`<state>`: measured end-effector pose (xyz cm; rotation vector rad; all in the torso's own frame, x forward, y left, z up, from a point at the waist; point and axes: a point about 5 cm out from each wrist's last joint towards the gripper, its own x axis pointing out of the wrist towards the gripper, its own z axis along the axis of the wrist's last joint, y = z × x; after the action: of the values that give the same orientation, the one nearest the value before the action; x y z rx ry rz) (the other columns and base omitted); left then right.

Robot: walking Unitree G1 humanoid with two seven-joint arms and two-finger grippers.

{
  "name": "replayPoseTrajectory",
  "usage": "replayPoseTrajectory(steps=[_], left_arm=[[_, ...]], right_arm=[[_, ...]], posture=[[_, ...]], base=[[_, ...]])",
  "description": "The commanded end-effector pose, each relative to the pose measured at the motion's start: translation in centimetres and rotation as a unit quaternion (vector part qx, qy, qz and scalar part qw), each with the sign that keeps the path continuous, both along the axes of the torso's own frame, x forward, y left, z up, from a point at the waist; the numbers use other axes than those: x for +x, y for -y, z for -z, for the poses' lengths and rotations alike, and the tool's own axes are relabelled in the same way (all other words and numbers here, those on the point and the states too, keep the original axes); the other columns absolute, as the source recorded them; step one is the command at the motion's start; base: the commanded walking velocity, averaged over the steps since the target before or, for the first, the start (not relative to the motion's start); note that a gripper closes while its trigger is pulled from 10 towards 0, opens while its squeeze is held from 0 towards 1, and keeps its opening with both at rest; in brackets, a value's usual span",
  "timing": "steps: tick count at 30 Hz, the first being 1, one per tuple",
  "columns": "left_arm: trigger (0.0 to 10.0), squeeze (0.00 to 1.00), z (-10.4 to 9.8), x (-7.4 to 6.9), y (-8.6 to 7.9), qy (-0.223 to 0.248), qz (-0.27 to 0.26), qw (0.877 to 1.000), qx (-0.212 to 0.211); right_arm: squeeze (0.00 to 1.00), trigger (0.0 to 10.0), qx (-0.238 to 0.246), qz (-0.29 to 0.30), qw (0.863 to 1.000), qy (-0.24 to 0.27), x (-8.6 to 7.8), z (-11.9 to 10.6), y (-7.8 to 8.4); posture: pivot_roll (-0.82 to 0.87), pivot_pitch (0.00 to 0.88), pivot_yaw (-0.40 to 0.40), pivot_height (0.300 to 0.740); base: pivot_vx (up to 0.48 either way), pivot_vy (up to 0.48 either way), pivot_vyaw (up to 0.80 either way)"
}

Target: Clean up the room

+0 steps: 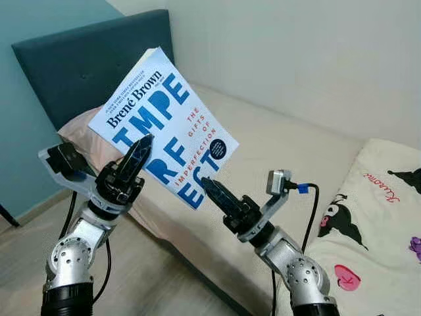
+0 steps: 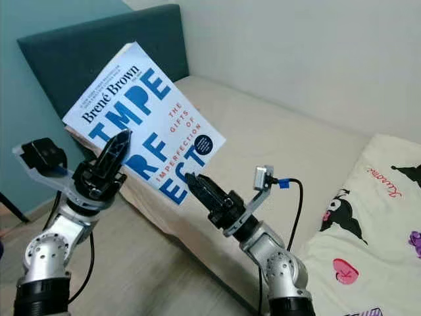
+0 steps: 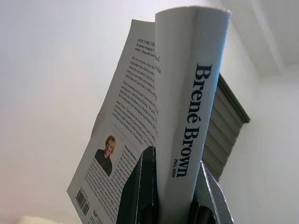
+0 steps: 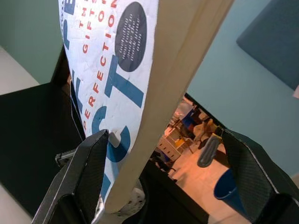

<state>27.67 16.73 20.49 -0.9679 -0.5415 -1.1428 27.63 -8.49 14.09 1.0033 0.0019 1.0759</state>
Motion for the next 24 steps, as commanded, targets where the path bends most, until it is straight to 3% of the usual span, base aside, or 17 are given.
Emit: replayPoseTrajectory(steps=[1,12,13,14,15,20,24], left_arm=[[10.0,0.0,-1.0,-1.0,1.8,0.045,0.072,0.996,-0.008],[10.0,0.0,0.4,-1.1,2.5,0.022,0.099,0.994,0.029],[10.0,0.0,0.6,-1.2,2.5,0.018,0.102,0.994,0.035],[10.0,0.0,0.6,-1.2,2.5,0.018,0.102,0.994,0.035],[10.0,0.0,0.8,-1.2,2.5,0.013,0.102,0.994,0.039],[10.0,0.0,1.4,-1.1,2.7,-0.003,0.095,0.994,0.051],[10.0,0.0,2.7,0.2,2.9,-0.048,0.045,0.994,0.089]], right_arm=[[0.0,10.0,-0.01,-0.037,0.999,-0.028,-0.5,0.5,-1.3],[0.0,10.0,0.026,-0.047,0.999,-0.004,-0.8,-0.6,-1.0],[0.0,3.5,0.036,-0.046,0.998,0.003,-0.8,-0.9,-0.9],[0.0,3.5,0.036,-0.046,0.998,0.003,-0.8,-0.9,-0.9],[0.0,0.0,0.047,-0.042,0.998,0.007,-0.8,-1.1,-0.7],[0.0,0.0,0.071,-0.048,0.996,0.029,-1.0,-1.9,-0.2],[0.0,0.0,0.062,-0.019,0.998,0.014,-0.3,-1.7,0.2]], posture=[[-0.09,0.047,0.0,0.74],[-0.09,0.044,0.004,0.74],[-0.09,0.045,0.004,0.74],[-0.09,0.045,0.004,0.74],[-0.09,0.045,0.004,0.74],[-0.09,0.045,0.004,0.74],[-0.09,0.042,0.0,0.74]], base=[[0.0,0.0,0.0],[0.0,0.0,0.0],[0.0,0.0,0.0],[0.0,0.0,0.0],[0.0,0.0,0.0],[0.0,0.0,0.0],[0.0,0.0,0.0]])
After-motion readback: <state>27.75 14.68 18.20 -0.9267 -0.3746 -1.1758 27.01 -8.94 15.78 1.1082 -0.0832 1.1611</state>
